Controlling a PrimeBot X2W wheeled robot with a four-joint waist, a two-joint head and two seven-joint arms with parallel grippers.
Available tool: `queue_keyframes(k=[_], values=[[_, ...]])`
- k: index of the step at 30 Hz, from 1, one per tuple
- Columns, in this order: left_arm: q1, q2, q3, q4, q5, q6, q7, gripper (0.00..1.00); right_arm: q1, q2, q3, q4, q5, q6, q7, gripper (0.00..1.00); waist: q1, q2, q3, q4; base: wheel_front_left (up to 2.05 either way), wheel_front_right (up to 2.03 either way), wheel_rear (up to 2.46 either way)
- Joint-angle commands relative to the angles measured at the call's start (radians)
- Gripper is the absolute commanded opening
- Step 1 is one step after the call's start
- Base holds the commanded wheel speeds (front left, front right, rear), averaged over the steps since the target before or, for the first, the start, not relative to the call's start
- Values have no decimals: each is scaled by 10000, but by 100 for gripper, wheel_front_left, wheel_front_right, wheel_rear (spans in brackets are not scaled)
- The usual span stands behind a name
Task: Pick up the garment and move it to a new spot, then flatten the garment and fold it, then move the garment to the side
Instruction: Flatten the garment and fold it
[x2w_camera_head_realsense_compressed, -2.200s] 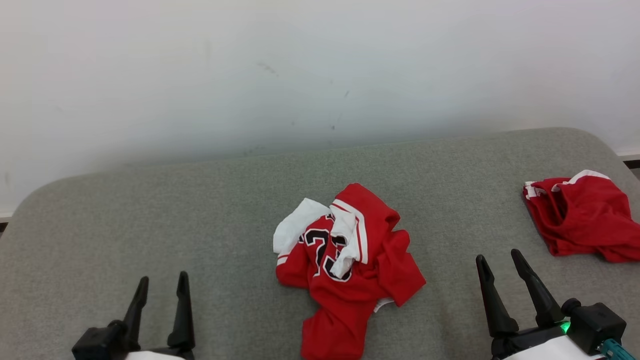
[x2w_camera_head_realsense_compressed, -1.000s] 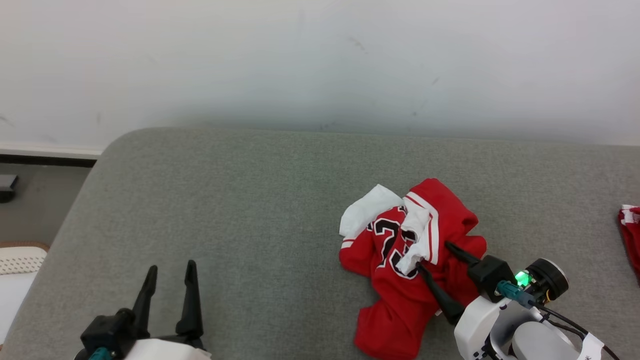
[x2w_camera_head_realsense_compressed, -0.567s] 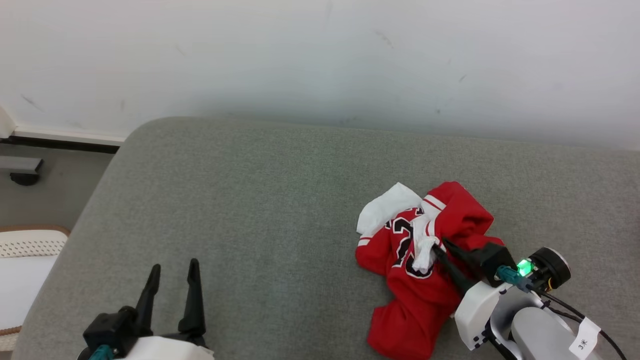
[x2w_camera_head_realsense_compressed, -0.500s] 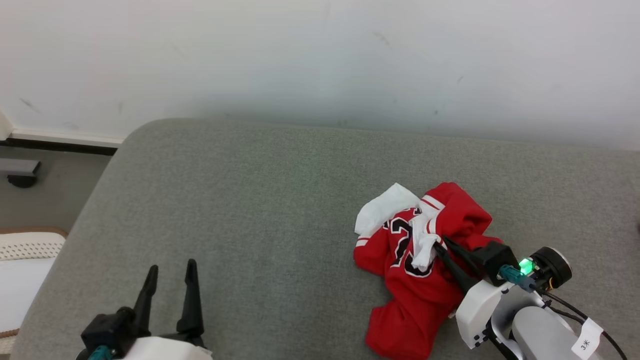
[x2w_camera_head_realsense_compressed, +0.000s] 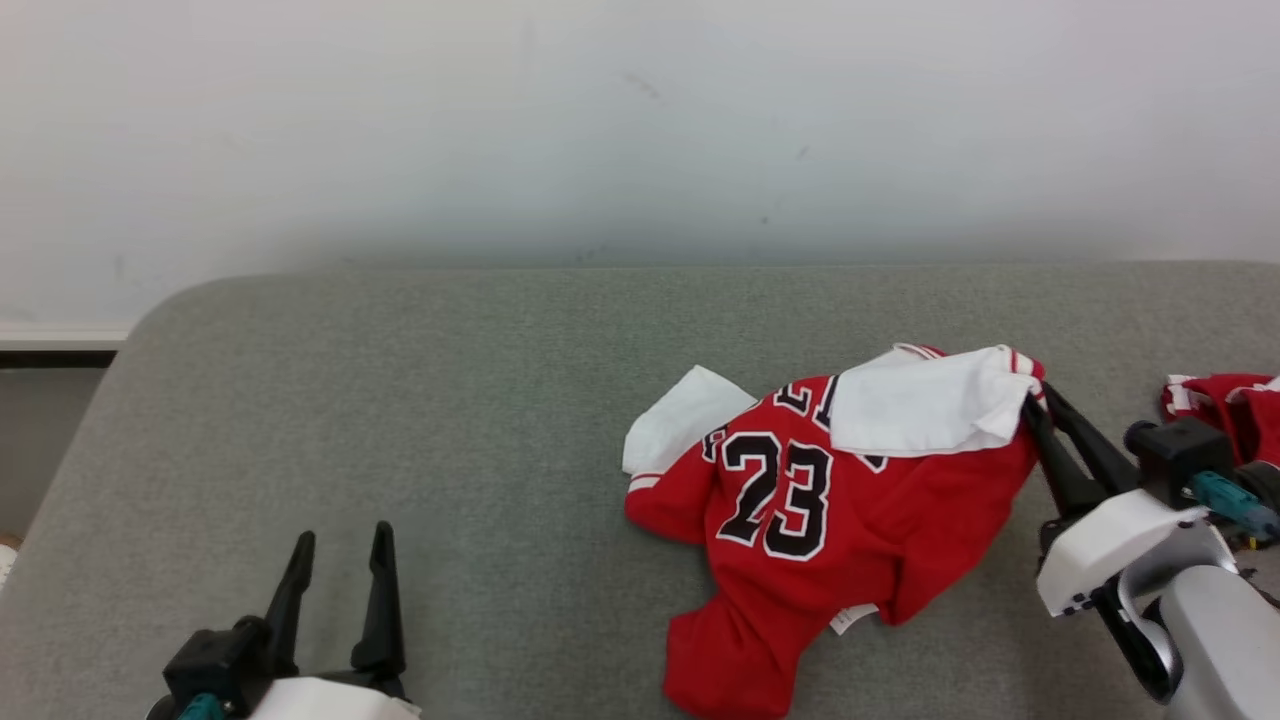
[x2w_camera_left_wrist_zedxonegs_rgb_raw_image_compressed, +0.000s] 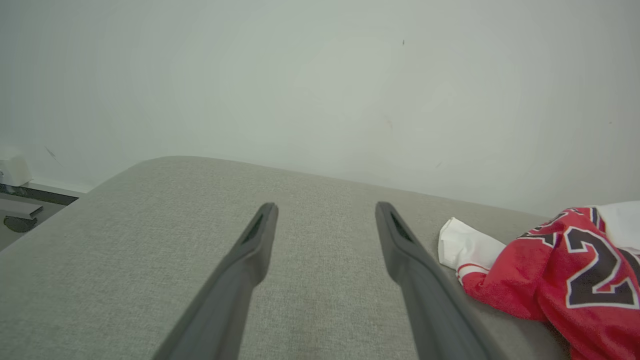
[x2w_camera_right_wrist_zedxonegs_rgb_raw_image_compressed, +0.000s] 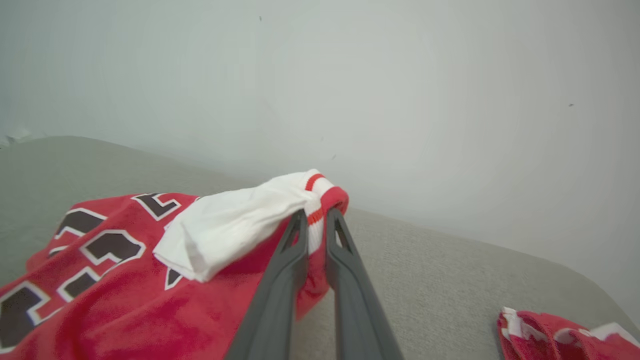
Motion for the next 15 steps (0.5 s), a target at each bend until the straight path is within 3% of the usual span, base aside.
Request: queue_keyframes(k=[1,10,15], values=[[26,35,42,-2,52,-45,-3,100,227,-104,-166,-44,116,-20,4,0,0,0,67,-240,0,0,0],[-141,35,51,5,245,-171,-3,100,1786,13,-2044,-642,570,-20,161,0,0,0,452,-939,0,0,0],[-257,35,64,47,323,-229,-3,100,2640,223,-3022,-770,83,-20,98,0,0,0,587,-1151,0,0,0]])
